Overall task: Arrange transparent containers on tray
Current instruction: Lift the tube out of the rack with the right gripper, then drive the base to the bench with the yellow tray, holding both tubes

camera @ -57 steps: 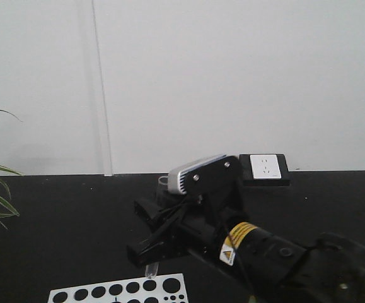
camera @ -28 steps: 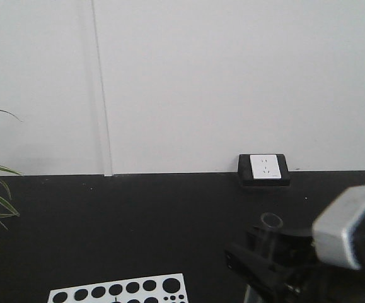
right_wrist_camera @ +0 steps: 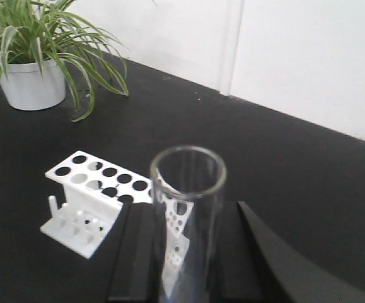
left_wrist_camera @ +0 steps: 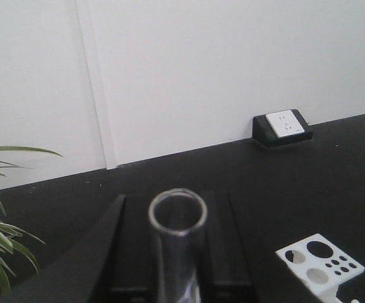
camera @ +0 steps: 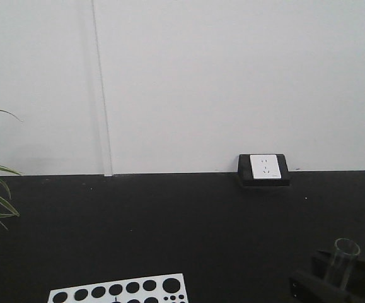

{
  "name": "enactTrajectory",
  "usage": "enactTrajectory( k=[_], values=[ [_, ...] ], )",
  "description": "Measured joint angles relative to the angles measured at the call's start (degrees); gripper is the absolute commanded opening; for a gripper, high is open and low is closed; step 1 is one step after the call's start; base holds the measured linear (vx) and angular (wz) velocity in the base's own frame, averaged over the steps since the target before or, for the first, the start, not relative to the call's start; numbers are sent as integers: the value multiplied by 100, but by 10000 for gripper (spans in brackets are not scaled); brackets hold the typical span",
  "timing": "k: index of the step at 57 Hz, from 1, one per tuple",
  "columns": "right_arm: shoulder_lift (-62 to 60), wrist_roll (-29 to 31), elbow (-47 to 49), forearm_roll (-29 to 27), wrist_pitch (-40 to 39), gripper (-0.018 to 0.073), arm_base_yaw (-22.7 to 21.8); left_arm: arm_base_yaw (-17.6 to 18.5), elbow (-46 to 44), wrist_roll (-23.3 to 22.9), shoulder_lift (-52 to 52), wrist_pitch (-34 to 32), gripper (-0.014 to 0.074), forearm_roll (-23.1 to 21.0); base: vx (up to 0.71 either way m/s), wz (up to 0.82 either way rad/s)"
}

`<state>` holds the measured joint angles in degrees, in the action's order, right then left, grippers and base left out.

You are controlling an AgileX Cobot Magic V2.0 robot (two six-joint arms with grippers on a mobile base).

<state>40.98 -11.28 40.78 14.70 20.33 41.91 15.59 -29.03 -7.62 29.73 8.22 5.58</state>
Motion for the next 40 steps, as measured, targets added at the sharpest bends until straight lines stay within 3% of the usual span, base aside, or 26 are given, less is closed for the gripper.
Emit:
enactTrajectory(
  k=[40],
  values=[
    [0, -89, 0, 181, 10, -11, 0, 0, 0, 0, 0, 40, 69, 0, 0, 0]
  ],
)
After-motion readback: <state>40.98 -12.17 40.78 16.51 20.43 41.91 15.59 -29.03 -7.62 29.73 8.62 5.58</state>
